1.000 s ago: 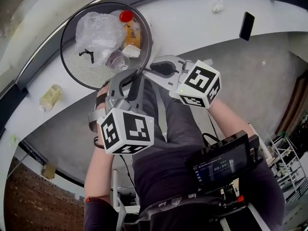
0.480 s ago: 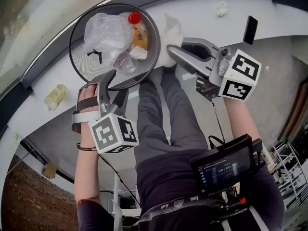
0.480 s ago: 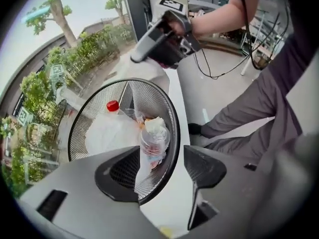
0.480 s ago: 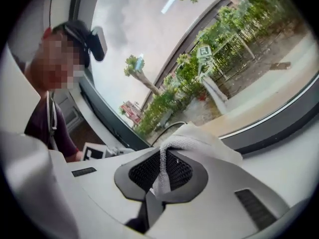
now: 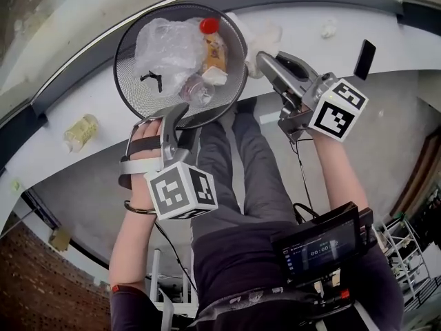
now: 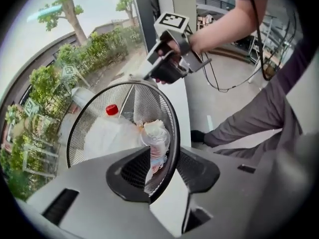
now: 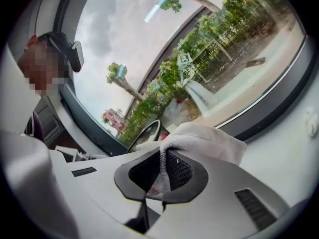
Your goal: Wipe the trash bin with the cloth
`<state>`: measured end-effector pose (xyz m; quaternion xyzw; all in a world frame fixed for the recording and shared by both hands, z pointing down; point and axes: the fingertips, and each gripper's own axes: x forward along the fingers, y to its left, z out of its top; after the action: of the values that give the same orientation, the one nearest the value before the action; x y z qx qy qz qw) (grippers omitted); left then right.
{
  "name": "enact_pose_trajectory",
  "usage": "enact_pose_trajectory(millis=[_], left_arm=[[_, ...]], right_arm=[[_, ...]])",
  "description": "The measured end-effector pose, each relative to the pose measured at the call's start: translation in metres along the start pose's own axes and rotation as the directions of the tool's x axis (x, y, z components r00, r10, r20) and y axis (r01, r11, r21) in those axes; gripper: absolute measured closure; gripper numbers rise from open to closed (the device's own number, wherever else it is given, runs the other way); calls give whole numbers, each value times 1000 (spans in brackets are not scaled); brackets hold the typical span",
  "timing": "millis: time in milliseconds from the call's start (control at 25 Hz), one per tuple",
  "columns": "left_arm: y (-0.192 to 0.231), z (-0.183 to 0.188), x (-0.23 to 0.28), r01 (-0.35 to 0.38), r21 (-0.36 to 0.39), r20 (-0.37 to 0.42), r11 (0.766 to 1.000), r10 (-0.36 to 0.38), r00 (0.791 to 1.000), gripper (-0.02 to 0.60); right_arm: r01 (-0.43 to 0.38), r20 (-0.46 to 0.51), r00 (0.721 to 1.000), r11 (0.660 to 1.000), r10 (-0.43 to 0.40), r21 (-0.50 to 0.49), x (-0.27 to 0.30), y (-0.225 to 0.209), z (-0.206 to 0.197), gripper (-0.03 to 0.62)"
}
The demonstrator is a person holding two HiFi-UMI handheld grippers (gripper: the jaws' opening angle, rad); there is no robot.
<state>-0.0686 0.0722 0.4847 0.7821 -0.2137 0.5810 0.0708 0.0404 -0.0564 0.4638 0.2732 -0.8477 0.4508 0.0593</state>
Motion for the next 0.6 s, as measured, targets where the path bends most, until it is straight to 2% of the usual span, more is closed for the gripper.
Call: enact_pose_trajectory(millis=[120, 240, 400, 480, 600], left_arm=[[-9, 17, -1, 20, -58, 47, 998, -17, 999, 465], [-11, 28, -1, 36, -127, 87, 991, -25, 996, 504], [-9, 45, -6, 113, -272, 182, 956, -64, 981, 525], [-9, 49, -8, 126, -289, 210, 949, -65, 975, 545], [-16, 47, -13, 150, -252, 228, 956, -92, 969, 543]], right_arm=[[-5, -118, 993, 996, -6, -90, 10, 9, -31, 576], [-72, -215, 975, 993, 50, -96, 13, 29, -63, 576], [-193, -329, 935, 969, 134, -155, 12, 71, -103, 576], [-206, -321, 935, 969, 153, -139, 10, 77, -106, 576], [-222, -305, 937, 965, 171, -141, 8, 78, -100, 576]])
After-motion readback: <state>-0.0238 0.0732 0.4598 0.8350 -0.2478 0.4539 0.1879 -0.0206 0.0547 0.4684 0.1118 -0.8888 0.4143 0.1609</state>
